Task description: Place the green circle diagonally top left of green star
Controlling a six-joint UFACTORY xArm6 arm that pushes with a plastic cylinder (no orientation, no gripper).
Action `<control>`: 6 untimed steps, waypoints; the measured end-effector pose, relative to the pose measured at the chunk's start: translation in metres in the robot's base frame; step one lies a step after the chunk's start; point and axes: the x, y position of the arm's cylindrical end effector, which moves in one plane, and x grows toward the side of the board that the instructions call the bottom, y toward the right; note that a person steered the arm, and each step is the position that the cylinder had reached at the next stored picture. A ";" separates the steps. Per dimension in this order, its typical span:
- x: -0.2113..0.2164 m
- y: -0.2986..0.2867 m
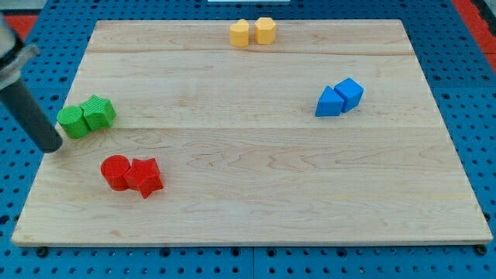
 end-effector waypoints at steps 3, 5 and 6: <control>-0.031 0.037; -0.030 0.108; -0.021 0.130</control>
